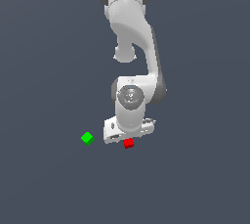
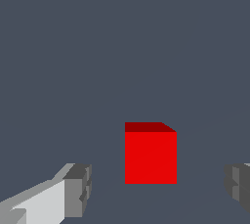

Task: Stack the red cube on top of the green cube.

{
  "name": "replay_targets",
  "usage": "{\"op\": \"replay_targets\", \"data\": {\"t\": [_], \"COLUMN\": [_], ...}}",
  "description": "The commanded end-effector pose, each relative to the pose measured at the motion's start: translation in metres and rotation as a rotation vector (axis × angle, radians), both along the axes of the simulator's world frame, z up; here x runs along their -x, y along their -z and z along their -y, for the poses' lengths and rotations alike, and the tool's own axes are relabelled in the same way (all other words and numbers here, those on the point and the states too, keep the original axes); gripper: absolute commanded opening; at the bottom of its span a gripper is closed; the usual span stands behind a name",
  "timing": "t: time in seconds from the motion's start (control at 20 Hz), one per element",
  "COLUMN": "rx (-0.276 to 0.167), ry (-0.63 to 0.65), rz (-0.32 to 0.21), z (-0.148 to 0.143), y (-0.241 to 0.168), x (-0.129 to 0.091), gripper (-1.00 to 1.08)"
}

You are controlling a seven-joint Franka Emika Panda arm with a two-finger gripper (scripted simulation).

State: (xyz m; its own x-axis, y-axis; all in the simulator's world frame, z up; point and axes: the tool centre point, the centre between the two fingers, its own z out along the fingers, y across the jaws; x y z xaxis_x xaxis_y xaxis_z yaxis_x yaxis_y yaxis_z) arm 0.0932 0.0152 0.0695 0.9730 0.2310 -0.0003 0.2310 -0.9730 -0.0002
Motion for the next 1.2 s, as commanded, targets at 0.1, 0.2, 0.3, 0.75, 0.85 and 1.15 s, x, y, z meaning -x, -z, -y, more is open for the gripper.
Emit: {"op": "replay_targets", "data": {"t": [0.1,0.2,0.3,0.75,0.85,1.15], "rx": [0.0,0.0,0.0,0.0,0.0,0.0], "ry": [0.0,-0.001,-0.001,-0.001,-0.001,-0.001], "rz": [0.0,0.0,0.0,0.0,0.0,0.0], "z": [0.0,0.0,0.0,0.0,0.0,0.0], "y": [0.01,0.019,0.031,0.05,0.05,0.05], "x": [0.0,0.0,0.001,-0.001,-0.001,-0.001], "gripper": [1.0,1.0,1.0,1.0,-1.0,-1.0]}}
